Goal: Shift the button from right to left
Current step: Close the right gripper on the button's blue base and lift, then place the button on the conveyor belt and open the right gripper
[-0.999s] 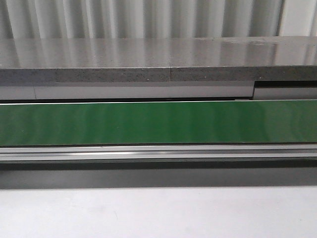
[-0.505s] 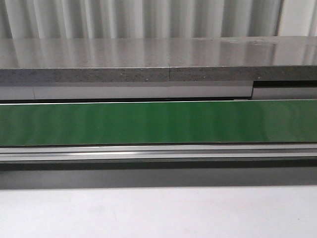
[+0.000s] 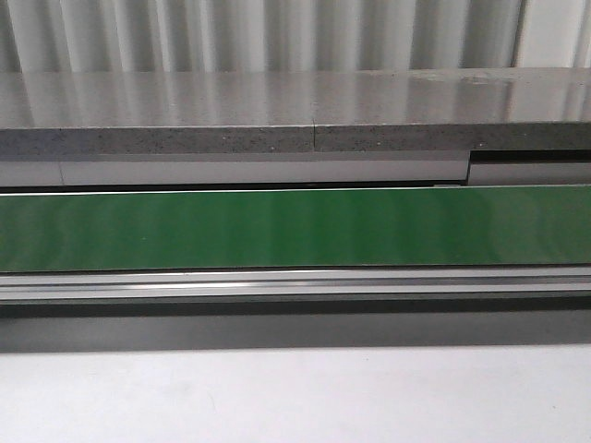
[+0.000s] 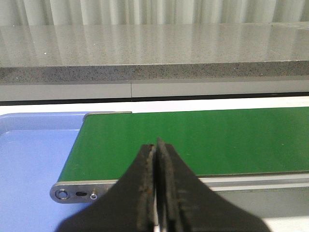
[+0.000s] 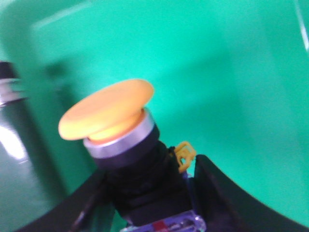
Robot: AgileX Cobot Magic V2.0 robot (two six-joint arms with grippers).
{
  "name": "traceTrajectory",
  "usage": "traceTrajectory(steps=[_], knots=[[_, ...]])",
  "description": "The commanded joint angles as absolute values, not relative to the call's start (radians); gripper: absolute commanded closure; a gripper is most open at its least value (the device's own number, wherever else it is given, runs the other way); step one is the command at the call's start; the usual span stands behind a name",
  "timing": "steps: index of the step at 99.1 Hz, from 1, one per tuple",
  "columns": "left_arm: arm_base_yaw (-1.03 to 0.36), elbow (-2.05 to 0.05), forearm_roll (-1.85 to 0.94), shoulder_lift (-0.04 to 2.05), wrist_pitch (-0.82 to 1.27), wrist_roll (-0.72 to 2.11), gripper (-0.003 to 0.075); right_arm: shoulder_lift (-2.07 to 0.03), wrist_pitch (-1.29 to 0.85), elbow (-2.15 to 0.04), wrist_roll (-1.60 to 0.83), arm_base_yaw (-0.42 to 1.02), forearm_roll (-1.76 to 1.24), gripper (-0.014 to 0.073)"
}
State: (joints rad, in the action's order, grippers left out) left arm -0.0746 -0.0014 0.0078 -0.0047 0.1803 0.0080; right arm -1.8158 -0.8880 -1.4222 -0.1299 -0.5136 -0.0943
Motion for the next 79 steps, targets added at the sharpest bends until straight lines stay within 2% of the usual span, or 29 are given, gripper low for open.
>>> traceTrajectory(steps=[1, 37, 79], knots=[[-0.073, 0.024, 0.007, -0.039, 0.096, 0.000, 0.0740, -1.699, -0.892, -1.448, -0.142, -0.479, -0.124, 0.0639], [-0.073, 0.024, 0.007, -0.039, 0.096, 0.000, 0.0740, -1.608, -0.991, -1.422, -0.129, -0.238, -0.128, 0.0639], [-0.073, 0.024, 0.007, -0.039, 0.096, 0.000, 0.0740, -1.644, -0.951, -1.266, -0.131, -0.172, -0.137, 0.0638]])
